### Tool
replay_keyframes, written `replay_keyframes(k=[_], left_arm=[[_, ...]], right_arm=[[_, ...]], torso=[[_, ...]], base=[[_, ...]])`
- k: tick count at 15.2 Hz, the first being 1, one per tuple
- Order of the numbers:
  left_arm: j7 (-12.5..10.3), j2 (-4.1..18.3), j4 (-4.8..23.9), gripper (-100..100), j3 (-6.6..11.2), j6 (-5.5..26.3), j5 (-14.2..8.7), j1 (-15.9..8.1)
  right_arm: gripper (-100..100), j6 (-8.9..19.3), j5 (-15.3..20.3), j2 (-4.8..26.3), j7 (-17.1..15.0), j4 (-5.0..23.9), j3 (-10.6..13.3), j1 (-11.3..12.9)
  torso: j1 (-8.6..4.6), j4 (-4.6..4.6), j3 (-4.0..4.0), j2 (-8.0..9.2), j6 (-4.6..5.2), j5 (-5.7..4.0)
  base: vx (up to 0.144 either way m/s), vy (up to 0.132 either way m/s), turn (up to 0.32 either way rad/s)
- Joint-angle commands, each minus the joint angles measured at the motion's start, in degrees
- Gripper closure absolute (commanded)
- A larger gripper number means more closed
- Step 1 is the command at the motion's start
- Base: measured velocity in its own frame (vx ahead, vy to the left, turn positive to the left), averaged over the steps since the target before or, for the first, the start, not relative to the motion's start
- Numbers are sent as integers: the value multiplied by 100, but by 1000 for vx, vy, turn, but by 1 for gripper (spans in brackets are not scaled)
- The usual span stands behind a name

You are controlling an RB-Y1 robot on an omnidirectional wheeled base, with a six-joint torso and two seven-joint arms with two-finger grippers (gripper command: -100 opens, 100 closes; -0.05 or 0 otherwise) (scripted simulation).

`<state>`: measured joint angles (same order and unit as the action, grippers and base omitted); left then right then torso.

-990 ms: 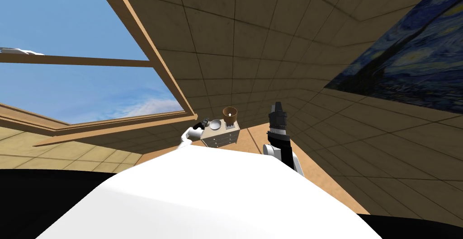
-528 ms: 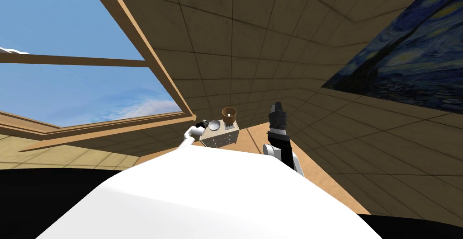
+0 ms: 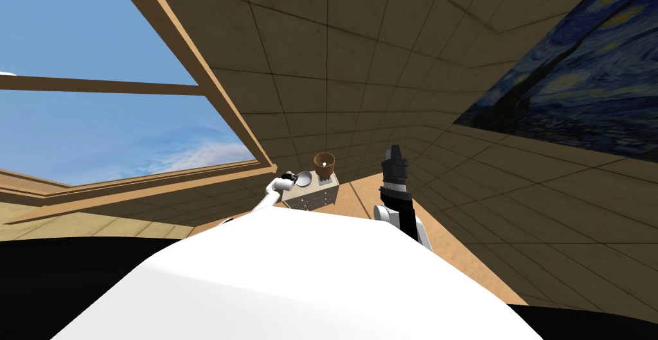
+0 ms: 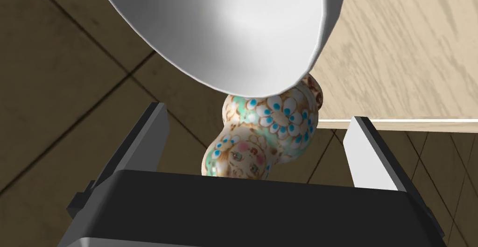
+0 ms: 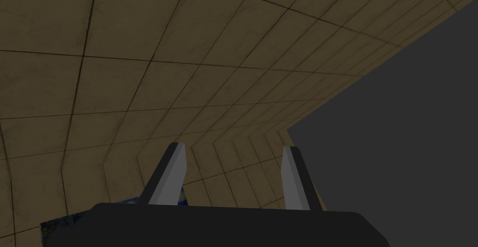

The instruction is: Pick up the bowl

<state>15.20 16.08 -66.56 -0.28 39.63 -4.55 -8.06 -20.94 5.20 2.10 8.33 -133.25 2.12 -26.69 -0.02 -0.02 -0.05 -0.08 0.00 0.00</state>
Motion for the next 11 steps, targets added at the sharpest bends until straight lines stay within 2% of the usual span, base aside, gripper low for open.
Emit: replay_keyframes(k=[1,2,3,4,5,7,8,11], left_arm=[[21,-30,125,-100,0,241,-7,-107],[47,-58,285,-100,-1,387,-28,-213],[47,-58,285,-100,-1,428,-28,-213],[71,-85,434,-100,-3,600,-48,-312],[71,-85,434,-100,-3,600,-48,-312],[113,-135,689,-100,-5,898,-82,-482],[113,-135,689,-100,-5,898,-82,-482],[157,-193,957,-100,-7,1210,-118,-660]], right_arm=[[0,0,0,0,0,0,0,0],[0,0,0,0,0,0,0,0],[0,0,0,0,0,0,0,0],[0,0,0,0,0,0,0,0],[0,0,0,0,0,0,0,0],[0,0,0,0,0,0,0,0],[0,0,0,0,0,0,0,0],[0,0,0,0,0,0,0,0]], torso=[[0,0,0,0,0,0],[0,0,0,0,0,0],[-1,0,0,0,0,0],[-1,0,1,1,0,0],[-1,0,1,1,0,0],[-1,1,1,1,0,0],[-1,0,1,1,1,0],[-1,0,1,2,0,0]], base=[[14,-2,-32],[14,-1,-29],[13,-1,-25],[13,-3,-28],[12,-2,-23],[13,-1,-39],[12,0,-33],[13,-2,-25]])
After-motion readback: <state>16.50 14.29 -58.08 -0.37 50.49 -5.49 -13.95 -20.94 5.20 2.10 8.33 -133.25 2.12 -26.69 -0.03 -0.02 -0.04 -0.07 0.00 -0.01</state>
